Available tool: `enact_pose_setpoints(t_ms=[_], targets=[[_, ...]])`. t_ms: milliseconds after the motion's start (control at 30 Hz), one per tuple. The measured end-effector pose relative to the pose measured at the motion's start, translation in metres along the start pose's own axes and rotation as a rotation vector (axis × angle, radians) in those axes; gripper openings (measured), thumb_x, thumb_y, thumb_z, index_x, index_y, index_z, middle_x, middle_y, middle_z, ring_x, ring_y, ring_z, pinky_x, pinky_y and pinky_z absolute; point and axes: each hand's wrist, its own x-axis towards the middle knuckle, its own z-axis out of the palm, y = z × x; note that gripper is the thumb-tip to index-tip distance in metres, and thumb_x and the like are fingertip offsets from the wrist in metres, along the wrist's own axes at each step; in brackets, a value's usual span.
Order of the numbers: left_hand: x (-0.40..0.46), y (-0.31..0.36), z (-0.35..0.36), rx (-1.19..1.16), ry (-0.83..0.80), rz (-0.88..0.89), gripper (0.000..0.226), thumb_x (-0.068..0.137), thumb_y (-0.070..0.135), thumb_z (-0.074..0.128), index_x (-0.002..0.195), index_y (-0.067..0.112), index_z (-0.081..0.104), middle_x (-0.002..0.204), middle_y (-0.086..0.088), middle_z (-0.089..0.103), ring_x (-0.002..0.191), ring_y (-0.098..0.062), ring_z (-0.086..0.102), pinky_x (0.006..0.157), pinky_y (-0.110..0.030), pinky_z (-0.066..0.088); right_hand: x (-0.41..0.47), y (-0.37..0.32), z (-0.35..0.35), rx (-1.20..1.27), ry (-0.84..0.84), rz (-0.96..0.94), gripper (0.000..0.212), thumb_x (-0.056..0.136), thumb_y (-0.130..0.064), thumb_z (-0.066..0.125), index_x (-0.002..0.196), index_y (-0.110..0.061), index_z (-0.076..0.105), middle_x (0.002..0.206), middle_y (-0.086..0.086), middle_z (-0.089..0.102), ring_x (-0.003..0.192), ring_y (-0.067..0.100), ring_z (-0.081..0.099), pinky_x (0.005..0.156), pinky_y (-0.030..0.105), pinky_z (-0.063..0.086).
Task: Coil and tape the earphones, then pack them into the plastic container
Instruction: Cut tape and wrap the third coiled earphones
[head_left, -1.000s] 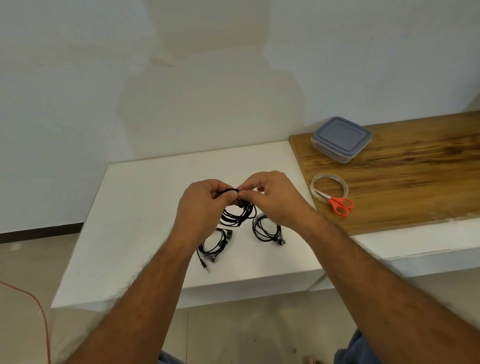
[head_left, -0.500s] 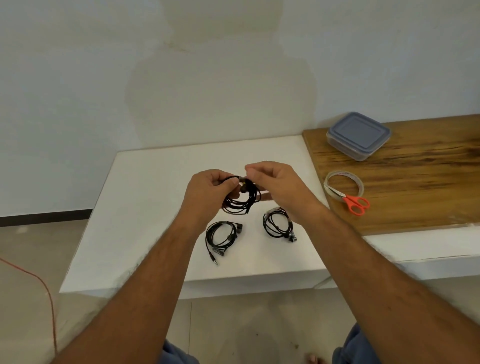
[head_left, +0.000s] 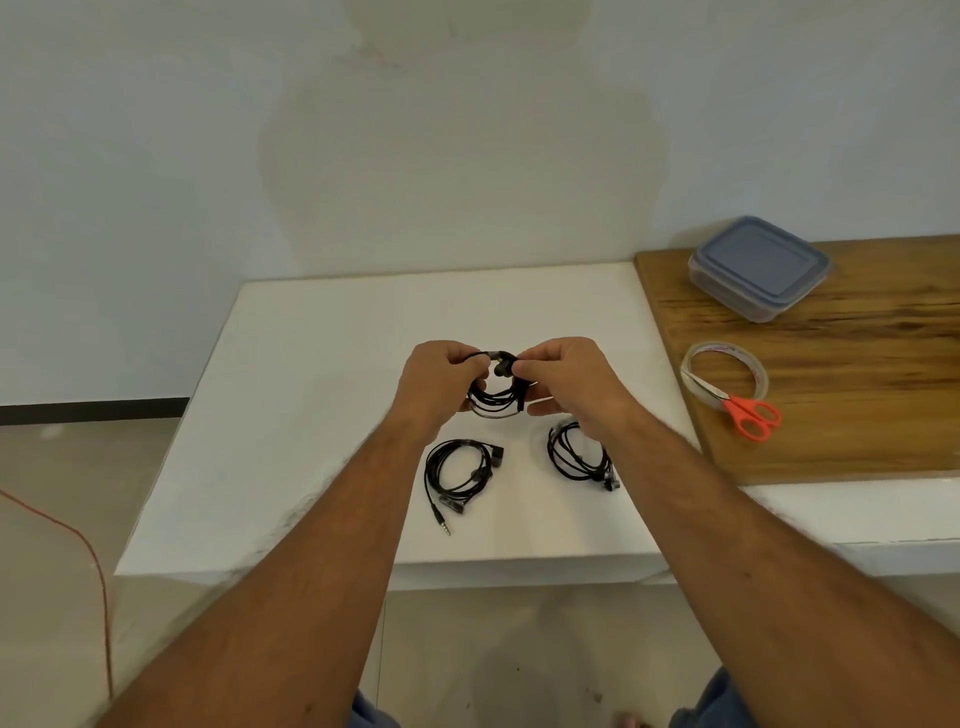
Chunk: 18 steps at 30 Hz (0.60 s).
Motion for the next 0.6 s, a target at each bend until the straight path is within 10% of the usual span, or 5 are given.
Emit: enact_pose_setpoints(t_ms=[267,600], targets=[[0.016,-0.025,0.003,0.248,0.043,0.015,0.028,0.089,0.02,0.064,0.117,0.017,0.065,0.099,-0.004,0.07,0.087,-0.019,0.066,0.087,-0.041,0.056,0.012,0.018,0.008,-0.243,0.094,-0.018,0.004,0.085,-0.015,0.07,0.082,-0.018,0.072,0.085,0.005,0.073,0.068,0.019,0.072,0.051,0.027,0.051],[0.016,-0.028,0.004,0.285,0.088,0.024,0.029,0.09,0.018,0.06,0.119,0.018,0.065,0.105,0.0,0.072,0.089,-0.017,0.065,0.086,-0.036,0.055,0.015,0.022,0.012,-0.514,0.164,-0.102,0.015,0.086,-0.023,0.068,0.091,-0.012,0.076,0.084,0.003,0.073,0.082,0.021,0.069,0.079,0.036,0.056]])
